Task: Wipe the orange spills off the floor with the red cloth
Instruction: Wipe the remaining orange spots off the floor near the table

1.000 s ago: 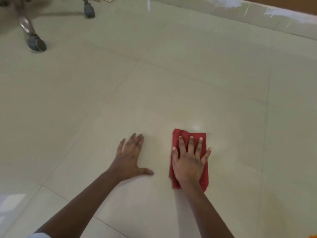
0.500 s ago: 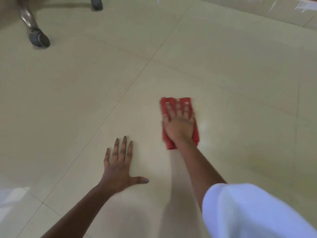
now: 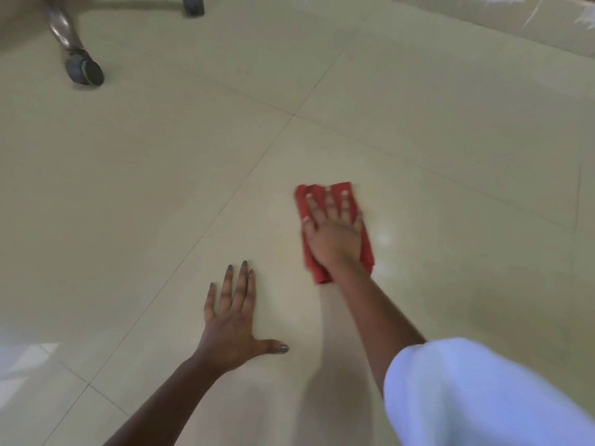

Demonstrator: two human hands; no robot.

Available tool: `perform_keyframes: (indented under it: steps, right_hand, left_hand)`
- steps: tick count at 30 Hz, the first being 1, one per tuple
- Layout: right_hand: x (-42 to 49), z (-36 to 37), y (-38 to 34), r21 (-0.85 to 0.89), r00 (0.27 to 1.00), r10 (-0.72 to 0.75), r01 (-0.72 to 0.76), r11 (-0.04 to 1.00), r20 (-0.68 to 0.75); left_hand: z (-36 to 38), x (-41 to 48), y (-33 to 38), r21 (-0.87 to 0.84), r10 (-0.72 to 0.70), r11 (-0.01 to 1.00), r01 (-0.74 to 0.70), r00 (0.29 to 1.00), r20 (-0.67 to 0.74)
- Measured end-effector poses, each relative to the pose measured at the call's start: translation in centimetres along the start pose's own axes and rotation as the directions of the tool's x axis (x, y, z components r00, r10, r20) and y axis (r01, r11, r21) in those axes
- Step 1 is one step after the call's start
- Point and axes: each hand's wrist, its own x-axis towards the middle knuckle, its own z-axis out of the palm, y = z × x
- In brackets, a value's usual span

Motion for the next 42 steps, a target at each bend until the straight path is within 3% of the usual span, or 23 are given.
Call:
perform_keyframes:
  steps: [2, 4, 7, 12, 21, 23, 25, 30, 32, 35, 37, 39, 42]
  right_hand:
    - [-2.9, 1.1, -2.5, -0.034, 0.990, -0.143, 0.143, 0.989, 0.021]
    - [-4.7, 1.5, -2.1, -0.077, 0.985, -0.170, 0.170, 0.982, 0.016]
    - [-5.4, 1.0, -0.3, -0.080, 0.994, -0.104, 0.103, 0.991, -0.008]
    - [-4.4, 0.6, 1.2, -0.075, 0.999, -0.005, 0.001, 0.997, -0.046]
    - [3.9, -1.4, 0.2, -0.018, 0.984, 0.172, -0.173, 0.985, -0.035]
    - [5.2, -0.9, -3.0, -0.010, 0.994, 0.105, -0.105, 0.994, -0.004]
    - [4.6, 0.1, -6.7, -0.019, 0.998, -0.055, 0.055, 0.998, 0.039]
    - [-3.2, 2.1, -8.5, -0.031, 0.920, -0.385, 0.388, 0.921, 0.077]
    - [-4.9, 2.1, -5.2, -0.042, 0.934, -0.354, 0.356, 0.933, 0.045]
    - [-1.3, 0.4, -0.3, -0.054, 0.995, -0.086, 0.083, 0.995, -0.048]
    - [2.0, -0.8, 0.6, -0.044, 0.998, 0.063, -0.063, 0.997, 0.001]
    - [2.9, -0.8, -1.5, -0.027, 0.998, 0.041, -0.040, 0.999, 0.038]
    - [-1.2, 1.2, -6.2, 0.003, 0.980, -0.191, 0.191, 0.982, 0.052]
  left_hand:
    - [-0.3, 0.0, 0.0, 0.016, -0.001, 1.000, 0.001, 1.000, -0.011]
    - [-0.7, 0.2, 0.2, 0.001, 0.007, 1.000, -0.007, 1.000, -0.005]
    - [-1.9, 0.1, -0.7, 0.002, 0.018, 1.000, -0.018, 1.000, 0.015]
    - [-4.2, 0.2, -5.7, -0.006, -0.161, 0.987, 0.161, 0.987, -0.007]
    - [-2.8, 0.2, -6.5, -0.041, -0.158, 0.987, 0.156, 0.986, -0.053]
    - [-2.7, 0.5, -6.7, -0.047, -0.155, 0.987, 0.152, 0.986, -0.061]
    - [-2.7, 0.5, -6.9, -0.040, -0.159, 0.987, 0.156, 0.986, -0.060]
    - [-2.8, 0.5, -6.7, -0.057, -0.158, 0.986, 0.154, 0.986, -0.057]
    - [-2.9, 0.5, -6.7, -0.071, -0.153, 0.986, 0.148, 0.985, -0.075]
    - [-3.0, 0.6, -6.7, -0.086, -0.156, 0.985, 0.148, 0.984, -0.090]
    - [-3.0, 0.7, -6.6, -0.069, -0.154, 0.987, 0.148, 0.984, -0.089]
    - [-3.0, 0.9, -6.6, -0.060, -0.155, 0.987, 0.150, 0.985, -0.078]
    - [-3.0, 0.9, -6.8, -0.047, -0.163, 0.986, 0.160, 0.984, -0.072]
